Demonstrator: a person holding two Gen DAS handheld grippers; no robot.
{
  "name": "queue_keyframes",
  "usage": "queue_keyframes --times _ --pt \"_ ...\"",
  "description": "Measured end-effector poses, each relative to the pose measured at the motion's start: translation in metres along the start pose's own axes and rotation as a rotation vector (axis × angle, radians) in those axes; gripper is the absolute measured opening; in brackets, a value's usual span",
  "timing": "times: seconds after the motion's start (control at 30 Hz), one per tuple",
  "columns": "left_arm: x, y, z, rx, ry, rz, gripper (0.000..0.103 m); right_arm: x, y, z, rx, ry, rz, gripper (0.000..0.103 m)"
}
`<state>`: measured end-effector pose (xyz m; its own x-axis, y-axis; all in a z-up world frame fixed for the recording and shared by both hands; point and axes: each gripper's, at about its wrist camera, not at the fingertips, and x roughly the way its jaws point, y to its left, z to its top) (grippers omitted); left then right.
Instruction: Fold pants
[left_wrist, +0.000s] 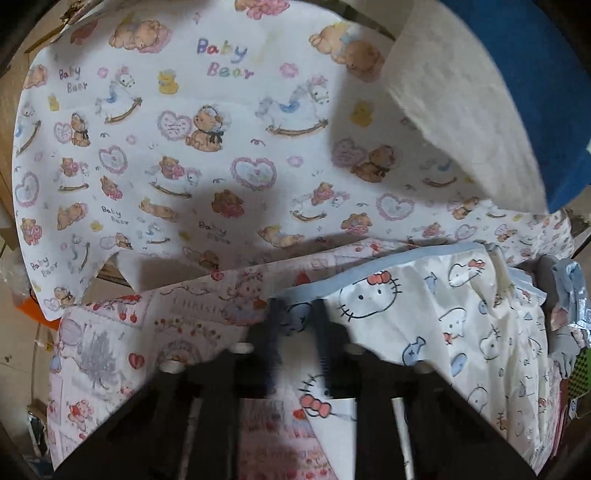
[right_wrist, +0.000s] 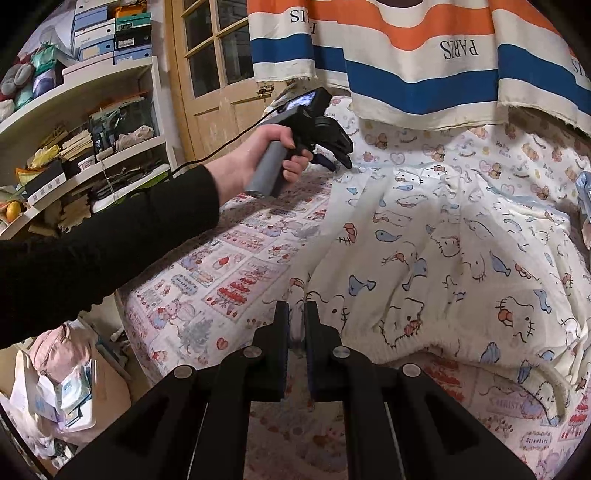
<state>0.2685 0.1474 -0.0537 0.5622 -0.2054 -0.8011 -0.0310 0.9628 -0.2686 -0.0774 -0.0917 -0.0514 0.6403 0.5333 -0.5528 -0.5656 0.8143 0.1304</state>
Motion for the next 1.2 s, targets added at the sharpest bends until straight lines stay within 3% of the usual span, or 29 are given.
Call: queue_keyframes --times 0.1,0.23,0.43,0.67,0.9,1.0,1.07,1.1,1.13,1.2 --pt "-0.005 0.002 0.000 0.009 -0.015 0.018 0.002 -0.001 0.003 0.000 -0.012 0.001 0.012 0.008" --pt "-0.032 0.003 0.003 0.050 -0.099 0.135 0.002 -0.005 0.015 0.000 -0.072 -0.016 0.003 0.008" --pt "-0.083 0.019 0.021 0.028 -0.165 0.228 0.002 -0.015 0.016 0.007 -0.060 -0.038 0.070 0.008" --pt "-0.086 0.038 0.017 0.018 -0.135 0.328 0.002 -0.018 0.028 0.008 -0.056 -0.040 0.125 0.008" --pt "-0.084 0.069 0.003 -0.050 -0.115 0.361 0.002 -0.012 0.058 0.009 -0.103 -0.049 0.188 0.008" --pt "-0.078 0.069 -0.003 -0.013 -0.097 0.345 0.003 0.001 0.054 0.004 -0.082 0.002 0.188 0.008" --pt "-0.075 0.061 -0.007 0.039 -0.103 0.365 0.011 0.006 0.045 0.000 -0.056 0.036 0.173 0.008" --pt "-0.075 0.057 -0.009 0.058 -0.111 0.379 0.016 0.006 0.041 0.000 -0.055 0.036 0.156 0.009" --pt "-0.076 0.055 -0.011 0.062 -0.108 0.387 0.031 0.004 0.036 -0.002 -0.061 0.028 0.119 0.011" --pt "-0.088 0.048 -0.017 0.034 -0.114 0.354 0.034 -0.006 0.025 -0.004 -0.068 -0.007 0.032 0.039"
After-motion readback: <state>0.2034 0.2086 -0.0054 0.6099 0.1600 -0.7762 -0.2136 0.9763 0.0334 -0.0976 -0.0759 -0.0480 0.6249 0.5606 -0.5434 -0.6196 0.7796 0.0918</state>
